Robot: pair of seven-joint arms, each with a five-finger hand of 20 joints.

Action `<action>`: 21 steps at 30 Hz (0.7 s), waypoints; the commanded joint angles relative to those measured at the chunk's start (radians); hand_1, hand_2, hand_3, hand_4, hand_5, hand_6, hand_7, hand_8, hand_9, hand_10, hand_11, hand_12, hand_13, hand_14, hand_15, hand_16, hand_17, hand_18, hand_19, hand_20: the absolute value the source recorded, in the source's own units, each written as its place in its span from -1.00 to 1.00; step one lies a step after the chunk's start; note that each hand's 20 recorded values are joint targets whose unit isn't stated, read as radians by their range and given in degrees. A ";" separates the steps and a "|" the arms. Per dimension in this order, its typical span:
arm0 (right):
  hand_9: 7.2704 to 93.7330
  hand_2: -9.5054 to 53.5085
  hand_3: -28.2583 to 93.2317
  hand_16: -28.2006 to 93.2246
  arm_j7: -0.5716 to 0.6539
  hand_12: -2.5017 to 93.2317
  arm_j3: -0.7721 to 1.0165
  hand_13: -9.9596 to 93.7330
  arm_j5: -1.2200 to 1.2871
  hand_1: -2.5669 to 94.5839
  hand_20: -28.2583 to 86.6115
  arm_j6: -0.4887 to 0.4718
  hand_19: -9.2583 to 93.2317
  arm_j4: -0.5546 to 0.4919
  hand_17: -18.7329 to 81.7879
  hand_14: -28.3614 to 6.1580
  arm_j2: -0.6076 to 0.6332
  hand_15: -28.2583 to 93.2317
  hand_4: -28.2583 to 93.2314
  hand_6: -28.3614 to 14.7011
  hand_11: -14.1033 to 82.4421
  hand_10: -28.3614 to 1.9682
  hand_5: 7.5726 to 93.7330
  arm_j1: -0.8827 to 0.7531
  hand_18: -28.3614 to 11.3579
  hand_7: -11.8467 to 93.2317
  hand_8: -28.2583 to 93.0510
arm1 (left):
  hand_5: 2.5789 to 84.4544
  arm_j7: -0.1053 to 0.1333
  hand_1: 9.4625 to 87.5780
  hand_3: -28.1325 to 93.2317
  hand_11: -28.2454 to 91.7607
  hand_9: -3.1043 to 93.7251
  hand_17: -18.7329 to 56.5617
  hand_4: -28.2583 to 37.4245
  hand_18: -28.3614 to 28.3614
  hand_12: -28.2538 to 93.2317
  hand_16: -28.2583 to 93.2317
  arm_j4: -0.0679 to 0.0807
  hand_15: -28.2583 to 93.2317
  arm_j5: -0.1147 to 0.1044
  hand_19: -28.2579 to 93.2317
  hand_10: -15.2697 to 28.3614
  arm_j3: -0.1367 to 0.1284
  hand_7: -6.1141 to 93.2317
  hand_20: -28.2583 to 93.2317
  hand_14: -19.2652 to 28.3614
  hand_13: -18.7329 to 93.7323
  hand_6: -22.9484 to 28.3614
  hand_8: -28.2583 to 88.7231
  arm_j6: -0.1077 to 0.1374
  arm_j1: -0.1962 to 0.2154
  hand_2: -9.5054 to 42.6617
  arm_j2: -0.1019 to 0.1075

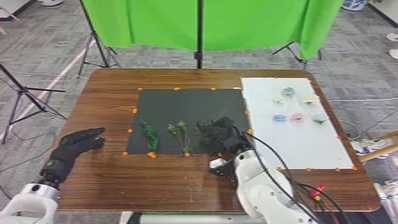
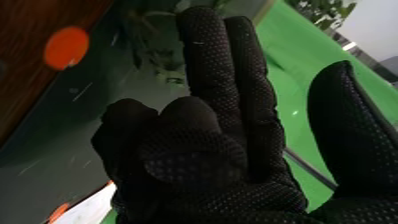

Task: Arrange flowers

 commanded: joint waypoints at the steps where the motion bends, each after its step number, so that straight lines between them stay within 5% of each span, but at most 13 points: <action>1: 0.75 -0.51 0.55 -0.10 0.019 -0.61 0.015 1.00 0.002 -0.43 0.58 0.027 1.00 -0.008 0.60 0.50 0.012 0.55 -0.71 0.21 -0.44 -0.08 0.55 -0.021 -0.51 -0.34 -0.67 | 0.07 -0.008 -0.39 0.50 -0.14 0.03 -0.39 -0.61 0.57 -0.31 -0.51 0.001 -0.08 0.005 -0.07 0.37 -0.002 -0.61 -0.06 0.61 -0.02 0.10 -0.61 -0.012 0.007 -0.58 -0.010; 17: 0.76 -0.53 0.53 -0.10 0.047 -0.61 0.014 1.00 0.037 -0.46 0.58 0.014 1.00 -0.040 0.60 0.50 0.017 0.54 -0.71 0.20 -0.44 -0.10 0.56 -0.041 -0.52 -0.35 -0.67 | 0.07 -0.009 -0.39 0.50 -0.14 0.03 -0.39 -0.61 0.57 -0.31 -0.51 -0.001 -0.08 0.006 -0.07 0.37 -0.006 -0.61 -0.06 0.62 -0.02 0.10 -0.61 -0.012 0.012 -0.58 -0.012; 21: 0.77 -0.54 0.53 -0.10 0.020 -0.60 0.010 1.00 0.053 -0.46 0.58 0.078 1.00 -0.055 0.60 0.50 0.018 0.53 -0.71 0.19 -0.43 -0.11 0.57 -0.040 -0.52 -0.35 -0.67 | 0.07 -0.008 -0.39 0.50 -0.14 0.03 -0.39 -0.61 0.57 -0.31 -0.51 -0.004 -0.08 0.006 -0.07 0.37 -0.008 -0.61 -0.06 0.61 -0.02 0.10 -0.61 -0.010 0.016 -0.58 -0.013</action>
